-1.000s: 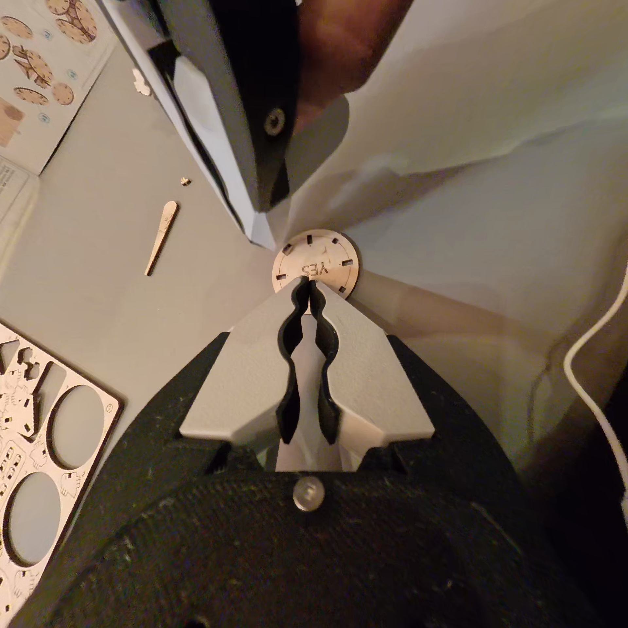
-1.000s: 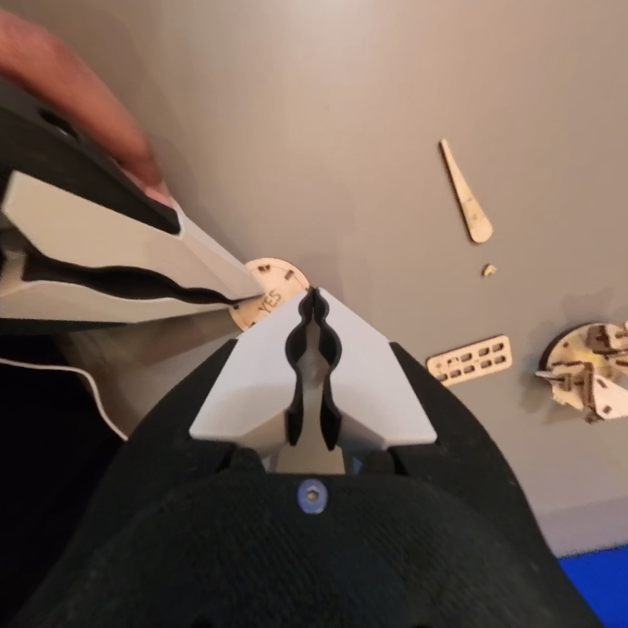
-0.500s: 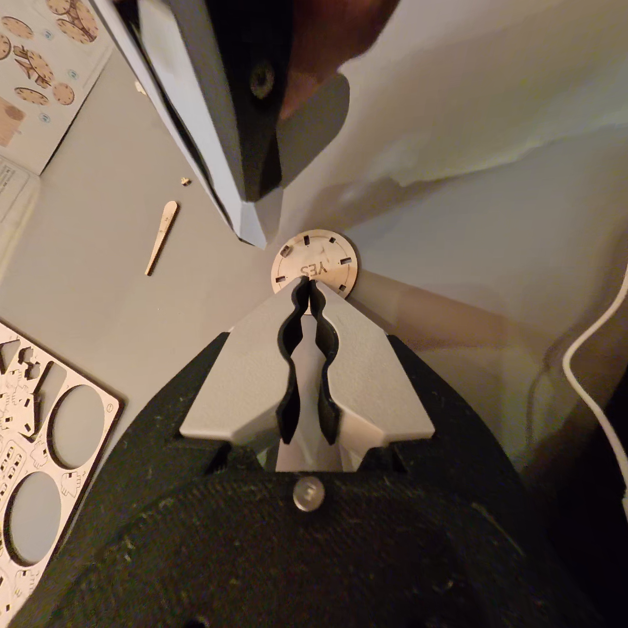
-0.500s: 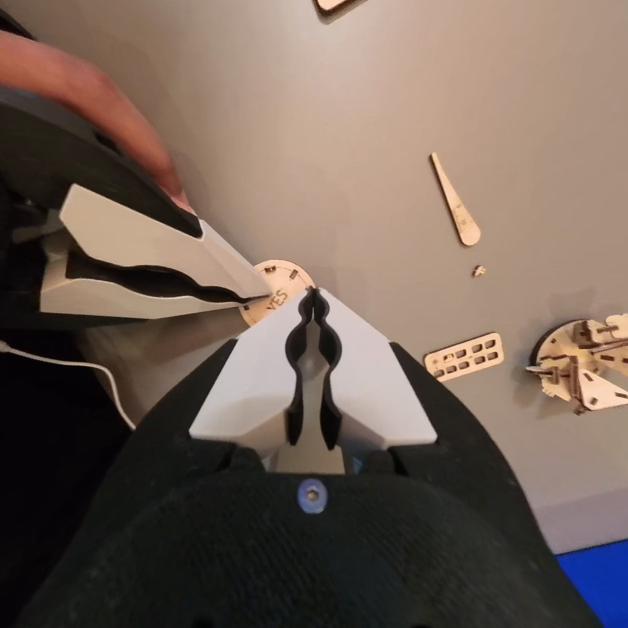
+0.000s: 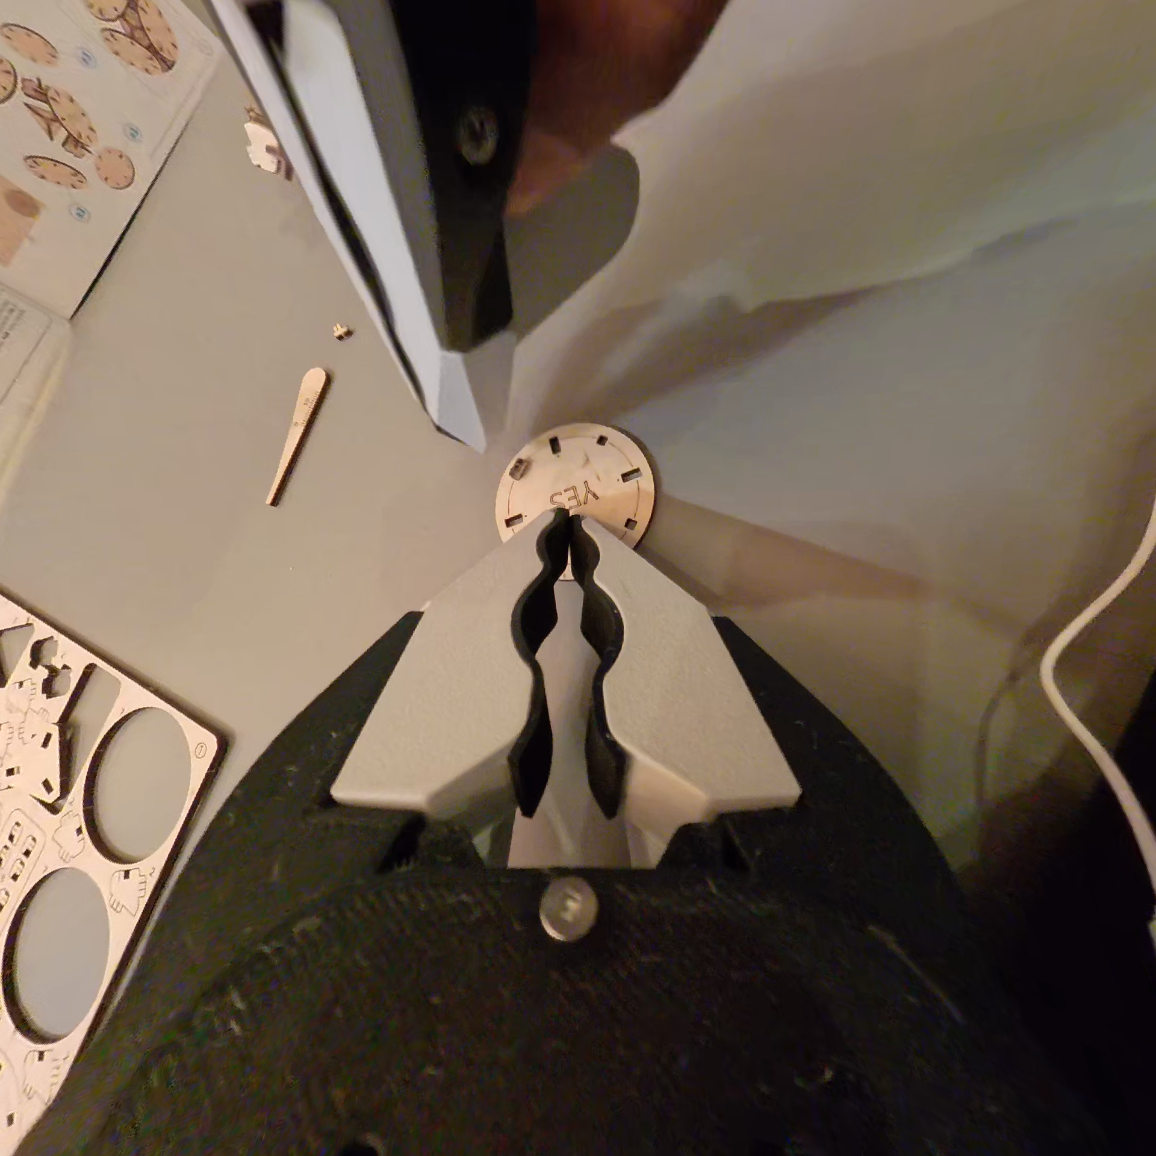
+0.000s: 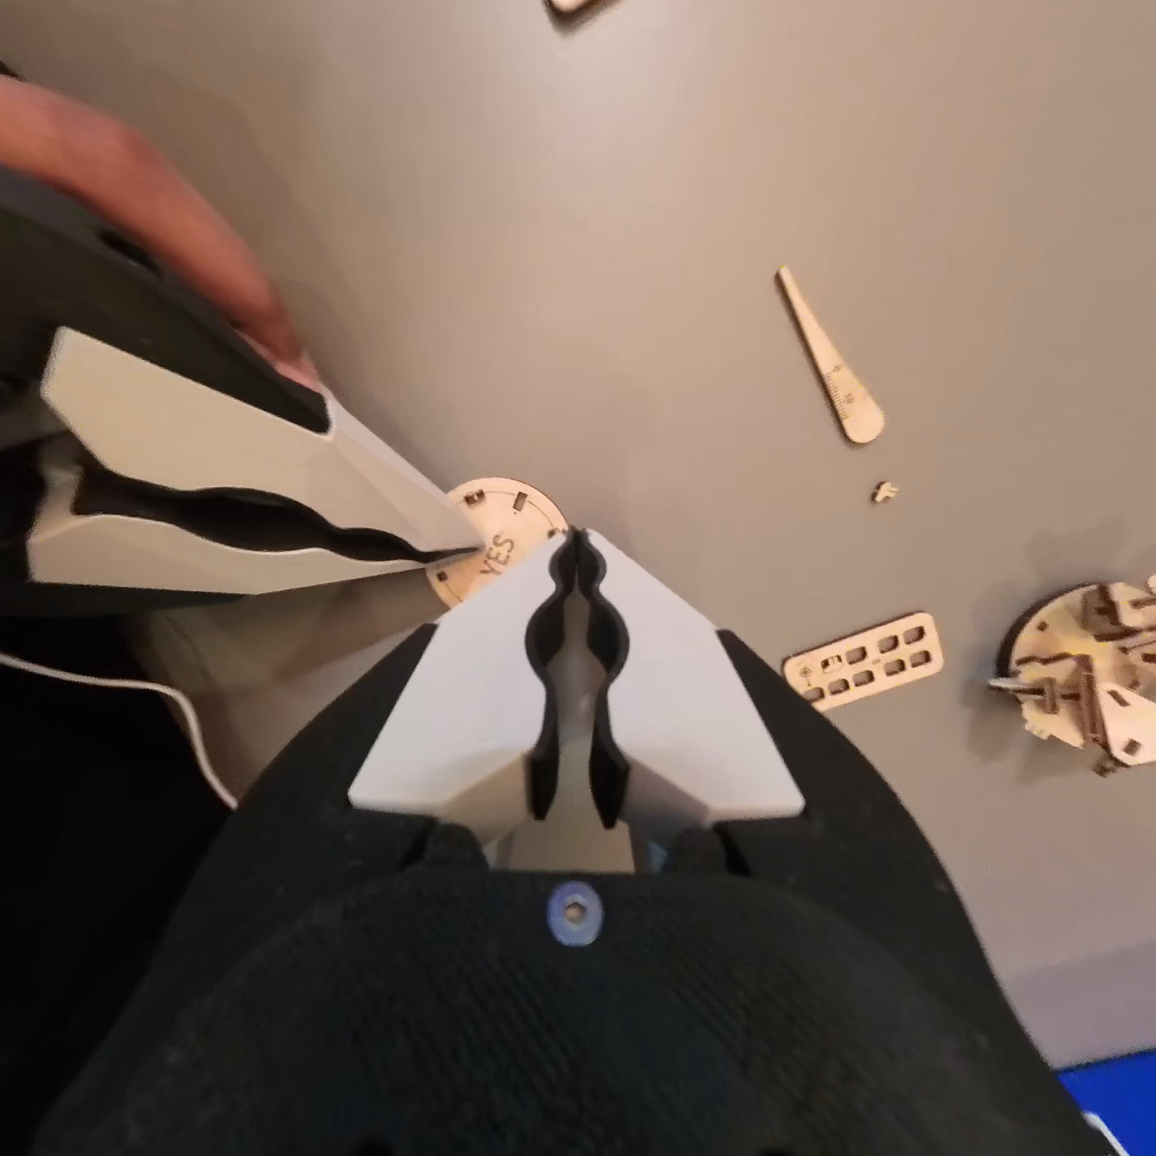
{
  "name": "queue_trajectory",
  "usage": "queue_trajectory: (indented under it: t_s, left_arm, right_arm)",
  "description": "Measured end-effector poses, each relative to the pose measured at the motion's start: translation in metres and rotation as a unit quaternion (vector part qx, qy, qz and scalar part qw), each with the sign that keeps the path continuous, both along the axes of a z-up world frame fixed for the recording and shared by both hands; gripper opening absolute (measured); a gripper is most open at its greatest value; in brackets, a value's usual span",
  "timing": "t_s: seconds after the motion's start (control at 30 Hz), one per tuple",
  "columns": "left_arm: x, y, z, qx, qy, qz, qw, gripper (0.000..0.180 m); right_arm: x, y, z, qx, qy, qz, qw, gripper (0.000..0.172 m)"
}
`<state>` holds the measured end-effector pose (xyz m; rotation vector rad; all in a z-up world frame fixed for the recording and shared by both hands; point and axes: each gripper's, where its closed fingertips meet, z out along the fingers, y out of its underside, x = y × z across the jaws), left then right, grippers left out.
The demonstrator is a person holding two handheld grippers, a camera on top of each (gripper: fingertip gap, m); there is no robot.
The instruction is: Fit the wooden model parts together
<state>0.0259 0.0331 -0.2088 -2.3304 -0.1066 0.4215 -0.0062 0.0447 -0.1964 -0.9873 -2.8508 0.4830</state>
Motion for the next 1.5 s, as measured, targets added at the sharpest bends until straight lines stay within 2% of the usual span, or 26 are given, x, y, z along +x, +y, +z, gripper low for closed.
queue_trajectory:
  t_s: [0.07, 0.23, 0.37, 0.47, 0.6, 0.7, 0.83, 1.13, 1.5]
  left_arm:
    - [0.0, 0.0, 0.0, 0.0, 0.0, 0.0, 1.0, 0.0]
    - [0.0, 0.0, 0.0, 0.001, -0.005, 0.0, 1.0, 0.0]
    - [0.0, 0.0, 0.0, 0.001, -0.006, 0.0, 1.0, 0.0]
    - [0.0, 0.0, 0.0, 0.002, -0.007, 0.0, 1.0, 0.0]
    - [0.0, 0.0, 0.0, 0.002, -0.008, 0.0, 1.0, 0.0]
    - [0.0, 0.0, 0.0, 0.002, -0.008, 0.0, 1.0, 0.0]
    - [0.0, 0.0, 0.0, 0.003, -0.011, 0.0, 1.0, 0.0]
    - [0.0, 0.0, 0.0, 0.005, -0.023, 0.0, 1.0, 0.0]
    - [0.0, 0.0, 0.0, 0.007, -0.032, -0.001, 0.999, 0.0]
  right_arm:
    - [0.0, -0.004, 0.007, -0.007, 0.002, 0.001, 1.0, 0.0]
    - [0.001, -0.005, -0.011, 0.002, -0.007, 0.008, 1.0, 0.0]
    - [-0.001, -0.004, 0.008, -0.005, 0.009, 0.0, 1.0, 0.0]
    - [0.006, -0.002, 0.005, 0.006, 0.001, 0.007, 1.0, 0.0]
    - [0.013, 0.001, -0.008, 0.035, 0.011, 0.063, 0.997, 0.0]
    - [0.008, 0.007, -0.008, 0.063, 0.036, 0.098, 0.992, 0.0]
    - [0.011, 0.0, -0.008, 0.038, 0.006, 0.113, 0.993, 0.014]
    - [0.009, -0.003, -0.01, 0.045, -0.02, 0.166, 0.985, 0.0]
    - [0.01, -0.003, -0.014, 0.068, -0.061, 0.202, 0.975, 0.001]
